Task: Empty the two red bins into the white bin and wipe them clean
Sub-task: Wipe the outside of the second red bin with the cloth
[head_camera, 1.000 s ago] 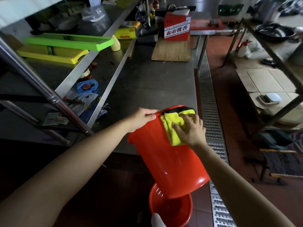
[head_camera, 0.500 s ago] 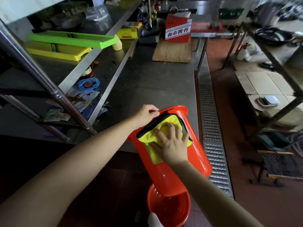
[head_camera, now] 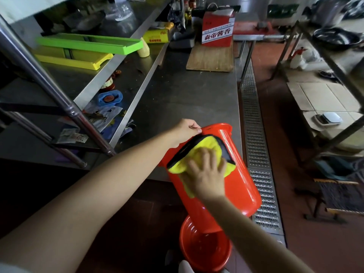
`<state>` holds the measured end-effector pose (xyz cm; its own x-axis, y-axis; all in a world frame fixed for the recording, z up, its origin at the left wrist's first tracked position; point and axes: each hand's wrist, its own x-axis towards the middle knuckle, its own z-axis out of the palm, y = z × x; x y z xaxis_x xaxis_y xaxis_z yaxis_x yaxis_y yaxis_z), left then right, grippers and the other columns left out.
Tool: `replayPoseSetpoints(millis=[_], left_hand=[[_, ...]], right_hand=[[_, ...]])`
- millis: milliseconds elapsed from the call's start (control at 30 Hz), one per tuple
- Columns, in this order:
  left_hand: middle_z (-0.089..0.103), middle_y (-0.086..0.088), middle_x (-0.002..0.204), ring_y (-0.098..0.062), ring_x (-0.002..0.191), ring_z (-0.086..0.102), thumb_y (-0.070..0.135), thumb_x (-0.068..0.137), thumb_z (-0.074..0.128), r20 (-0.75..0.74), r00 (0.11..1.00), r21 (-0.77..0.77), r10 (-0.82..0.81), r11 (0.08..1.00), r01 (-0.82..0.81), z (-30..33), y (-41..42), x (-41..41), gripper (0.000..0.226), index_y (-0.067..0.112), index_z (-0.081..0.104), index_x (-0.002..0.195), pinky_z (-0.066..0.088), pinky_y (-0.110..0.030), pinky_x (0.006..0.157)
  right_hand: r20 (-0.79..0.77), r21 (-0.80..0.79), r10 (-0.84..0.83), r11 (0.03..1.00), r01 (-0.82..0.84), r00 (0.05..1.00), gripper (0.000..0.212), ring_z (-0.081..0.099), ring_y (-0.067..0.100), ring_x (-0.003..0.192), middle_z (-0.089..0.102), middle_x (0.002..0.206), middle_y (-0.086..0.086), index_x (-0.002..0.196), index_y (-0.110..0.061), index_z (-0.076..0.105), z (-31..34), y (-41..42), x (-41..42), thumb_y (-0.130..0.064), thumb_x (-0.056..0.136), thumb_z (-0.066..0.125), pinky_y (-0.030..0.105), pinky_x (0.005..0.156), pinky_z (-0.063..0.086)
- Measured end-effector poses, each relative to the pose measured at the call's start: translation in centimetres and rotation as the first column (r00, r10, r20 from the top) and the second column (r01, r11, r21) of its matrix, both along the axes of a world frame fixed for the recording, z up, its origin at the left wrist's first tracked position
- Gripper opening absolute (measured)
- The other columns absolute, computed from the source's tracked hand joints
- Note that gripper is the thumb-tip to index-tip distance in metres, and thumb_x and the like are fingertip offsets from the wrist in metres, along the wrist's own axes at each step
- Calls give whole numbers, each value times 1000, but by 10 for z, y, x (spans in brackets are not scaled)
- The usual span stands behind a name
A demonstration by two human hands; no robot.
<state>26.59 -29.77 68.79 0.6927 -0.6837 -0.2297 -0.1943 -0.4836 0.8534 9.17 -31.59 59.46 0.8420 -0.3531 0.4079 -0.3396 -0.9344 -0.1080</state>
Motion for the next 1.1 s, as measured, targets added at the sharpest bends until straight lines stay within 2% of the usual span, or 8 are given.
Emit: replayPoseSetpoints(millis=[200, 333, 467, 533, 667, 833, 967, 1100], left_hand=[[67, 0, 90, -10, 87, 57, 13, 95, 63, -55, 998, 1, -44, 999, 44, -4, 7, 10, 5, 12, 68, 92, 44, -18, 80], [67, -8, 102, -11, 91, 56, 11, 95, 63, -86, 995, -26, -58, 998, 56, -7, 9, 13, 5, 10, 66, 91, 42, -21, 87], [66, -3, 102, -11, 95, 58, 19, 94, 65, -104, 993, 23, -48, 998, 51, -9, 12, 15, 9, 11, 69, 96, 43, -26, 87], [66, -6, 102, -14, 95, 59, 18, 93, 66, -79, 997, 15, -26, 1000, 27, -11, 10, 14, 8, 11, 70, 94, 43, -27, 89], [64, -5, 94, -13, 89, 56, 15, 92, 67, -45, 999, -18, -15, 1000, 15, -11, 5, 10, 4, 13, 68, 89, 42, -24, 88], [67, -14, 109, -14, 98, 57, 17, 93, 66, -57, 998, -12, -39, 999, 38, -13, 13, 13, 6, 15, 68, 87, 41, -30, 101], [68, -3, 102, -17, 100, 60, 23, 93, 66, -5, 1000, 16, -21, 1000, 21, -17, 12, 13, 9, 21, 68, 84, 46, -31, 94], [68, 2, 103, -14, 101, 61, 26, 93, 66, 20, 1000, 48, -23, 999, 22, -14, 7, 12, 10, 24, 68, 84, 48, -32, 90]], right_hand=[[-43, -37, 66, 997, -68, 997, 51, 38, 38, 134, 45, 143, 12, 123, -38, 59, -5, 4, 12, -65, 80, 64, 62, 102, 29], [42, 304, -80, 951, 64, 996, 52, 47, 30, 122, 47, 130, 0, 125, -48, 56, 10, -85, 10, -71, 79, 60, 49, 96, 41], [-20, 743, -256, 642, 186, 966, 51, 48, 33, 126, 52, 127, 10, 127, -36, 61, 6, -142, 8, -57, 82, 71, 52, 107, 40], [-30, 666, -265, 713, 217, 964, 49, 46, 32, 125, 50, 127, 6, 125, -41, 58, 8, -126, 6, -65, 82, 64, 54, 105, 39], [61, 154, -152, 978, 141, 986, 49, 42, 37, 128, 47, 134, 9, 121, -41, 55, -2, -29, -6, -70, 82, 55, 57, 100, 32], [6, -58, 96, 994, -95, 995, 43, 41, 38, 132, 47, 140, 12, 120, -32, 61, -15, 5, -20, -61, 89, 57, 60, 102, 30], [67, 189, -60, 981, 47, 996, 48, 46, 29, 125, 48, 132, 1, 126, -44, 57, -4, -54, -34, -67, 84, 59, 48, 97, 37], [-15, 646, -322, 720, 255, 947, 54, 49, 34, 123, 52, 127, 7, 126, -35, 62, 0, -106, -46, -64, 81, 66, 52, 101, 43]])
